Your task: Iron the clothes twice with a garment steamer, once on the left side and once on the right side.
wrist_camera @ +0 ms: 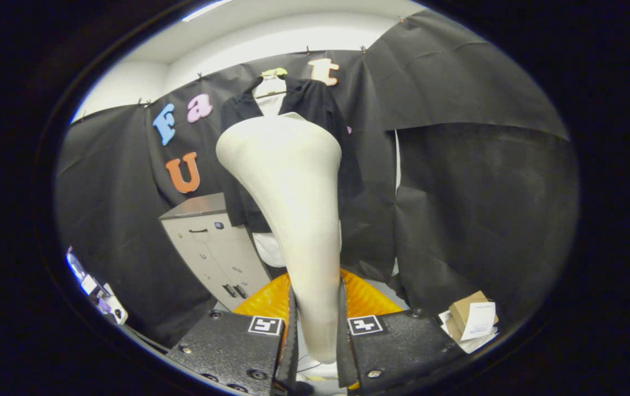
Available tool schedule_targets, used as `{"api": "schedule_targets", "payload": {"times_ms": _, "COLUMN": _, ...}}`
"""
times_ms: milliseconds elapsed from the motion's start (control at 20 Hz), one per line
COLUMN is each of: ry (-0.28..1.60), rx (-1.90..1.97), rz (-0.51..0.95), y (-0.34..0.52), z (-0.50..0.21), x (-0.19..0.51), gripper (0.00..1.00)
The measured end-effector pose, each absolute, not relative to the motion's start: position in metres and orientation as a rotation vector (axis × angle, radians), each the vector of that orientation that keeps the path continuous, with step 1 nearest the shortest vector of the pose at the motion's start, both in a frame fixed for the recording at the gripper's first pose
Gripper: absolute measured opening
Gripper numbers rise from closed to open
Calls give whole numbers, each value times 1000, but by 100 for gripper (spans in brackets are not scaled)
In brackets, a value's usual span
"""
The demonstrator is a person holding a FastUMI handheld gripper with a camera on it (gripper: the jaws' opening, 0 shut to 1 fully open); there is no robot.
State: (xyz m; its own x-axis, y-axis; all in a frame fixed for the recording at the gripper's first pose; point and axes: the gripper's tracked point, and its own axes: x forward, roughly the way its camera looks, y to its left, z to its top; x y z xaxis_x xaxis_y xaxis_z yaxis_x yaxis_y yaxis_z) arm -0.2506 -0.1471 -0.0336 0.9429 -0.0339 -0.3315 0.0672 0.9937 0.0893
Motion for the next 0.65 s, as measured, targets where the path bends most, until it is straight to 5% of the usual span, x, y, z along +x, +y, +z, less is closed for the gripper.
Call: {"api": "schedule_targets", "payload": {"times_ms": 650, "ry": 328, "rx": 46, "rz": -64, "y": -122, "z": -69, "x": -285, "gripper": 30}}
